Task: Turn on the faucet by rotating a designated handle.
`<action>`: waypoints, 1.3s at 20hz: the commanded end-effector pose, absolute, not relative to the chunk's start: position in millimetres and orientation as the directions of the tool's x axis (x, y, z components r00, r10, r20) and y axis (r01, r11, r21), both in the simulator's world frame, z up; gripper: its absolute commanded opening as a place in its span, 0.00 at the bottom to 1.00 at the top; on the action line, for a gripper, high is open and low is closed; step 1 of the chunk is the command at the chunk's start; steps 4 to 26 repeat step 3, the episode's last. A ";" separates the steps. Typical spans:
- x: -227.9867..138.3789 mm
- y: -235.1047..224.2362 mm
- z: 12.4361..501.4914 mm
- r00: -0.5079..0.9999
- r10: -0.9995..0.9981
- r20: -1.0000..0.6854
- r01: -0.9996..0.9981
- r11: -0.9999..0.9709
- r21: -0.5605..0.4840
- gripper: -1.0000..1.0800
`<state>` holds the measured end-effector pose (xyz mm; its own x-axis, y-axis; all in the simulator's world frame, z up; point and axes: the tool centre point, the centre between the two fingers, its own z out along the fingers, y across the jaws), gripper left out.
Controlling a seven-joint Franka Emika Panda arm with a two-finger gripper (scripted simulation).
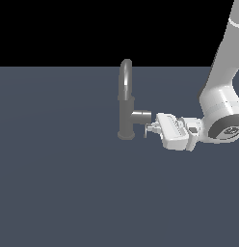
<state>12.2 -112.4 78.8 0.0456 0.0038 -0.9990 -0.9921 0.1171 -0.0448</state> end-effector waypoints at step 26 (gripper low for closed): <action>13.9 -101.5 43.8 0.007 -0.001 -1.000 -0.993 0.119 -0.007 0.00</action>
